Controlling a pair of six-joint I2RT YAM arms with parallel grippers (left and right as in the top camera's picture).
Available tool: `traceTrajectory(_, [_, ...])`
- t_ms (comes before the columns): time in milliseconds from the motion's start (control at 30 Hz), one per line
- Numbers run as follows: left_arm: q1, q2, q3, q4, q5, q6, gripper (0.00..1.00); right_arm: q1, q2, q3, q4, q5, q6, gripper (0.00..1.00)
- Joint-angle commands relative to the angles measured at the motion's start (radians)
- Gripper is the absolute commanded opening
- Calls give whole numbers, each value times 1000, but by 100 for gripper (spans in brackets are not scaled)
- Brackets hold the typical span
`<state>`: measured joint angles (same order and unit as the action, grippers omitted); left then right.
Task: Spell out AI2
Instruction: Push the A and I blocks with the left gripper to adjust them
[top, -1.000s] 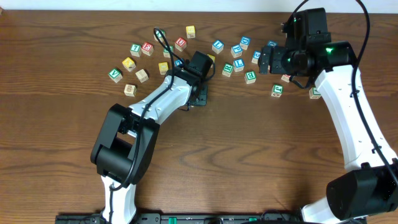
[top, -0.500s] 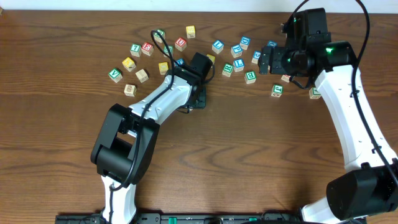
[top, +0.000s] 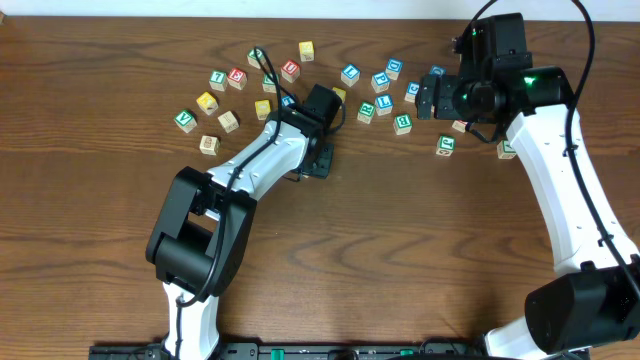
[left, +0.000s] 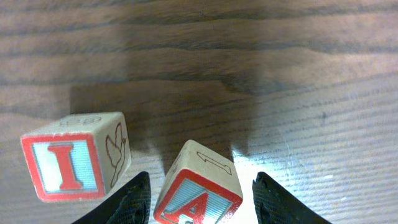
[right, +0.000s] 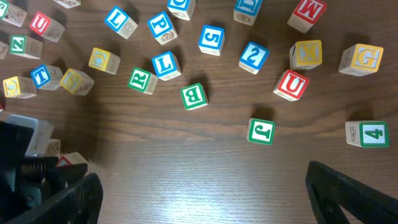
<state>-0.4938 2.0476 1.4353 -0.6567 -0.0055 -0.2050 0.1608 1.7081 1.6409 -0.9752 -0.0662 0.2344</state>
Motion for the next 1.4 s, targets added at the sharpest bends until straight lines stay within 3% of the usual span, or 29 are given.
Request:
traceTrajectory(0, [0,-2,20,-1,-2,185,52,-6,-6,-1,-2,12,12,99])
traceTrajectory(167, [0,-2,18,0,-2,221,52,-6,-6,-1,-6,12,12,99])
traceTrajectory(233, [0,-2,8,7,-2,220,44,-6,-6,-2,-6,12,12,99])
traceTrajectory(333, [0,-2,-9,18,-2,220,41,-6,-6,-1,-5,12,12,99])
traceTrajectory(700, [-2,7,-14,20,-2,219,41,-6,-6,-1,-5,12,12,99])
traceTrajectory(833, [-1,8,-19,17,-2,227,47,-6,-6,-1,-6,12,12,99])
traceTrajectory(1100, [-2,11,-26,6,-2,258,47,-6,-6,-2,-6,12,12,99])
traceTrajectory(1367, [-1,29,-27,14,-2,257,39,-6,-6,-1,-6,12,12,99])
